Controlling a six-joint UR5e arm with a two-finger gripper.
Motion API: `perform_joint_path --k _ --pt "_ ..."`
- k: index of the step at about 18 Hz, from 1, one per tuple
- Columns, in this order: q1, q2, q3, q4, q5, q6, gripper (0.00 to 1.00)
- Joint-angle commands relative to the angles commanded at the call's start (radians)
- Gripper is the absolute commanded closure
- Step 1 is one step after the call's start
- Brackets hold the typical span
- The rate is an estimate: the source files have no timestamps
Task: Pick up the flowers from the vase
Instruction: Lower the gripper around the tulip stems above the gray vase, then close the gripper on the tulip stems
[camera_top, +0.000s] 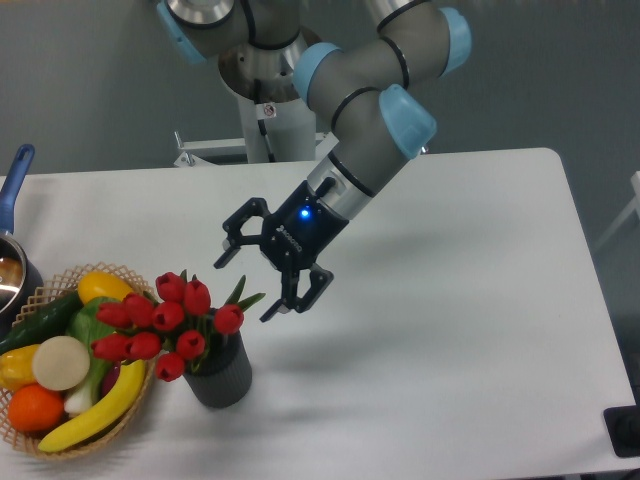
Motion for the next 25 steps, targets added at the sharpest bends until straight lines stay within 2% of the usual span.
perform_joint_path --k 5,12,15,17,21,25 --pt "-0.043 -0.064 0.054 0.011 0.000 -0.006 0.00" --pt "-0.063 -0.098 0.098 0.011 0.000 -0.044 0.01" --pt "-0.071 -0.097 0.097 0.011 0.000 -0.054 0.66" --pt "-0.071 -0.098 0.098 0.011 0.002 -0.052 1.00" --pt "-0.068 -0.087 0.104 0.017 0.006 -0.057 1.00" --pt "-0.066 -0.078 0.133 0.017 0.003 -0.141 1.00"
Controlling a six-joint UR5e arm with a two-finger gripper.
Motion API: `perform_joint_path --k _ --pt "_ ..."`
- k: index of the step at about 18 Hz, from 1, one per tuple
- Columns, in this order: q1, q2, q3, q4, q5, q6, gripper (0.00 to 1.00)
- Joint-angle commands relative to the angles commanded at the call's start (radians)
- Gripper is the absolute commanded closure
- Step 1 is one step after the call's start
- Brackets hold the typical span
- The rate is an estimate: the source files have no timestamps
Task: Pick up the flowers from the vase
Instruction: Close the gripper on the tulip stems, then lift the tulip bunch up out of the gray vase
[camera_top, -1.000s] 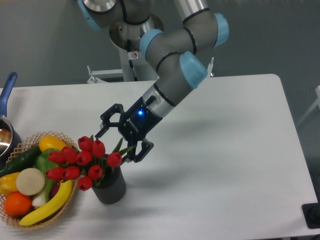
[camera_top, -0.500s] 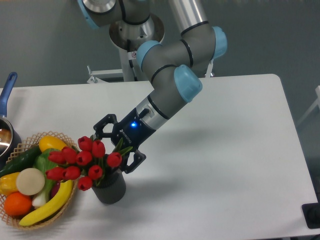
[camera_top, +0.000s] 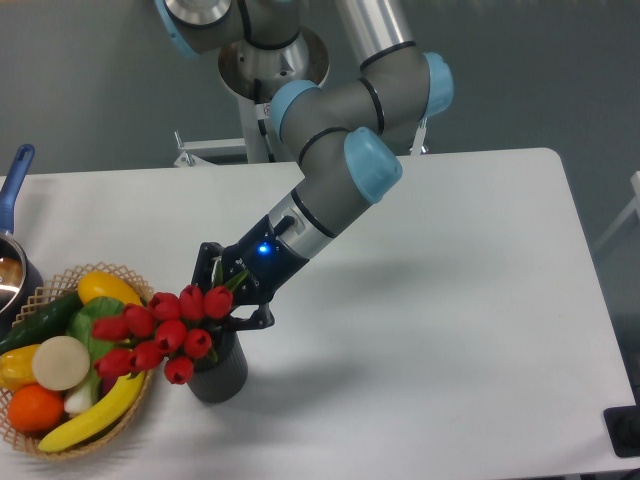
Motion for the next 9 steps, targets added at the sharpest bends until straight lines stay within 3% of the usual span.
perform_joint_path --k 9 --pt "0.014 0.051 0.028 0.000 -0.014 -0.080 1.00"
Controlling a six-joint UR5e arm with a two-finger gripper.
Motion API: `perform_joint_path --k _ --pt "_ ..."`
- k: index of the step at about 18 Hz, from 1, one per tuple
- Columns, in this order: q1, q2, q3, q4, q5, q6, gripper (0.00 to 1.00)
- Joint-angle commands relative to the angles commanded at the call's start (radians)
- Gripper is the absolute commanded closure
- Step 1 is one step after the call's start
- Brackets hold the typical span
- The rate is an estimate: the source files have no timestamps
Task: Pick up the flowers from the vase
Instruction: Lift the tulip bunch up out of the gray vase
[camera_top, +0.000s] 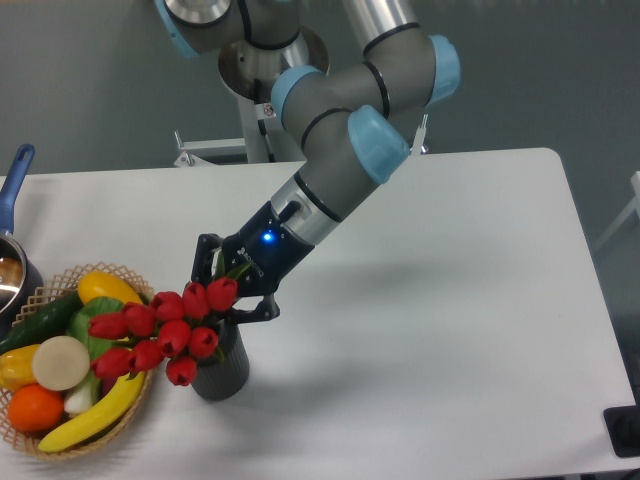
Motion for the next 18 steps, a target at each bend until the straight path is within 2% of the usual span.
perform_joint_path --k 5,13,18 --pt "0.012 0.000 0.049 0.000 -0.023 -0.055 1.00" --pt "0.054 0.023 0.078 0.000 -0.077 -0.106 1.00" --pt "0.081 0.023 0.149 0.000 -0.117 -0.187 1.00"
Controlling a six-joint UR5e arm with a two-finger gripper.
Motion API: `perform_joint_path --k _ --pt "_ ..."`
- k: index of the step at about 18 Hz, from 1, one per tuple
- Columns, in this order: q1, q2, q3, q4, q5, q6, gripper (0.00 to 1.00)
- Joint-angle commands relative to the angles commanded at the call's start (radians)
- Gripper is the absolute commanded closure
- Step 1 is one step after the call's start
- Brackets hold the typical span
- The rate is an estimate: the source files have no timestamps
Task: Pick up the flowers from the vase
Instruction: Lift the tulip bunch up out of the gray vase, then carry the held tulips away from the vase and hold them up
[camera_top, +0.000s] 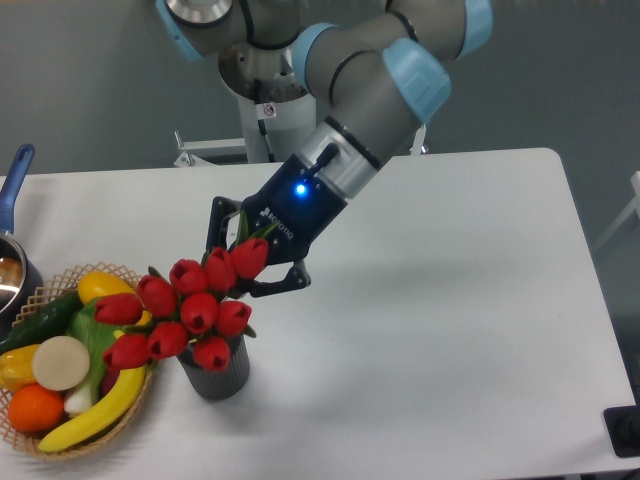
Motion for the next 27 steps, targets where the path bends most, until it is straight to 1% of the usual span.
perform_joint_path --k 3,5,7,12,17,19,23,25,27 --pt "0.014 -0.009 0.058 0.000 -0.024 -0.063 1.00" --pt "0.032 -0.014 0.087 -0.002 -0.058 -0.092 1.00" --pt "0.038 -0.024 0.107 -0.002 -0.061 -0.115 1.00" --pt "0.075 -0.026 0.115 0.000 -0.054 -0.097 1.00" --pt "0.155 -0.029 0.117 0.003 -0.031 0.012 1.00" --pt "0.164 -0.028 0.114 0.003 0.026 0.014 1.00" --pt "0.175 -0.026 0.140 -0.002 0.185 0.018 1.00" --pt "0.175 -0.026 0.146 -0.005 0.303 0.033 1.00" --pt "0.173 -0.023 0.135 -0.009 0.400 0.059 1.00"
